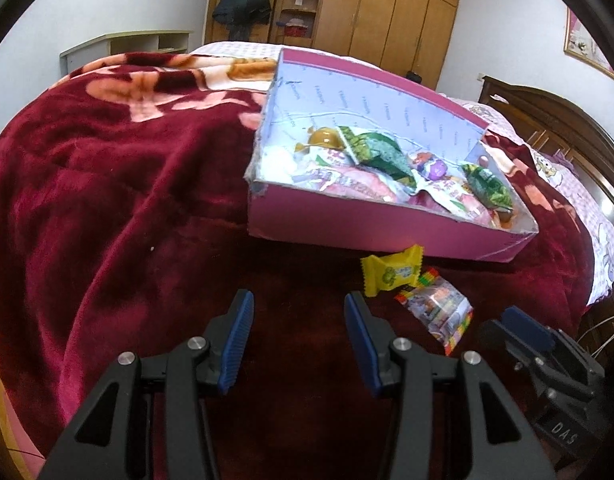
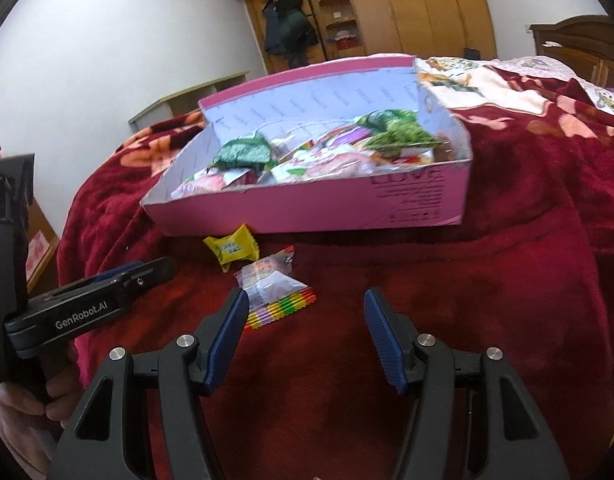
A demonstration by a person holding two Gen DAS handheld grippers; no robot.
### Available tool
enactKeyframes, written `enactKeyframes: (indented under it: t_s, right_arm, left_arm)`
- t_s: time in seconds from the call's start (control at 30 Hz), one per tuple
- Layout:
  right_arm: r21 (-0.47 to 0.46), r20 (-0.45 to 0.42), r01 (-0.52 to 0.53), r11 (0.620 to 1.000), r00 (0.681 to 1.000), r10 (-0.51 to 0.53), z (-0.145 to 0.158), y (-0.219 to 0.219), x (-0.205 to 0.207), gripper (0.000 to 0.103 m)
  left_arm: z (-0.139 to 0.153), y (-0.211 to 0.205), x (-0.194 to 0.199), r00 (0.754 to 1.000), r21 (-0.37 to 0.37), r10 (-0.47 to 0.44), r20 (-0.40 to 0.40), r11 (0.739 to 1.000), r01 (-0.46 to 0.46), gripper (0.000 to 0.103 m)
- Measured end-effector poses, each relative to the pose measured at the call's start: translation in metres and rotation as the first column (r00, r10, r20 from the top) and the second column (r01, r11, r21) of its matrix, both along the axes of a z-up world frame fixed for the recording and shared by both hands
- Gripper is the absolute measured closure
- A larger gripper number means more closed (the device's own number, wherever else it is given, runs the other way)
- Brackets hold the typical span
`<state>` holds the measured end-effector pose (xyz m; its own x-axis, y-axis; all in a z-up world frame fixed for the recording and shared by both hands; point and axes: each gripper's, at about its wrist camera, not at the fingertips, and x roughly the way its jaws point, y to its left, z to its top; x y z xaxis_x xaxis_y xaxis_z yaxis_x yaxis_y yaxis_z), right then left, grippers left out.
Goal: Organize snacks
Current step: 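Withdraw left tool to another yellow candy while right tool approaches rainbow-striped candy pack, then close right tool on the striped candy pack while left tool closes on the yellow candy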
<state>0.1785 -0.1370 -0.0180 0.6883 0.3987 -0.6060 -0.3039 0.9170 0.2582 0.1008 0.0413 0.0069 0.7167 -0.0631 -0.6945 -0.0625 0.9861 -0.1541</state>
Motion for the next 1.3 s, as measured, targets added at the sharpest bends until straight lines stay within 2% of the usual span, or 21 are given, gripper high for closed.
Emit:
enactKeyframes:
  t_s: [0.17, 0.53, 0.6, 0.63, 0.77, 1.0, 1.3]
  right_arm:
    - [-0.085, -0.005, -0.048, 0.995, 0.999, 0.048, -0.005, 0.021, 0.012, 0.041]
    - [-0.144, -0.027, -0.068, 0.987, 0.998, 0.065, -0.014, 0.04, 0.027, 0.041]
    - [-0.15, -0.027, -0.066, 0.986, 0.998, 0.063, -0.014, 0.04, 0.027, 0.047]
    - [-0.149, -0.027, -0.068, 0.987, 0.998, 0.064, -0.014, 0.04, 0.027, 0.054]
    - [-0.141, -0.025, -0.071, 0.987, 0.997, 0.068, -0.013, 0.038, 0.026, 0.058]
    - [-0.103, -0.02, -0.062, 0.993, 0.998, 0.06, -0.008, 0.028, 0.017, 0.059]
    - [-0.054, -0.01, 0.008, 0.999, 1.0, -0.009, 0.002, -0.004, -0.002, 0.059]
  left_arm:
    - [-0.006, 0.008, 0.002, 1.0, -0.015, 0.022, -0.014, 1.0, -0.023, 0.053]
    - [-0.01, 0.012, 0.002, 1.0, -0.021, 0.024, -0.01, 0.999, -0.024, 0.053]
    - [-0.01, 0.012, 0.002, 1.0, -0.014, 0.024, -0.01, 1.0, -0.024, 0.053]
    - [-0.01, 0.011, 0.002, 1.0, -0.012, 0.024, -0.009, 1.0, -0.024, 0.053]
    - [-0.01, 0.011, 0.002, 1.0, -0.01, 0.024, -0.009, 1.0, -0.024, 0.053]
    - [-0.008, 0.007, 0.001, 1.0, -0.006, 0.016, -0.01, 1.0, -0.016, 0.053]
    - [0.003, -0.014, 0.0, 0.999, 0.002, -0.043, 0.011, 0.999, 0.043, 0.053]
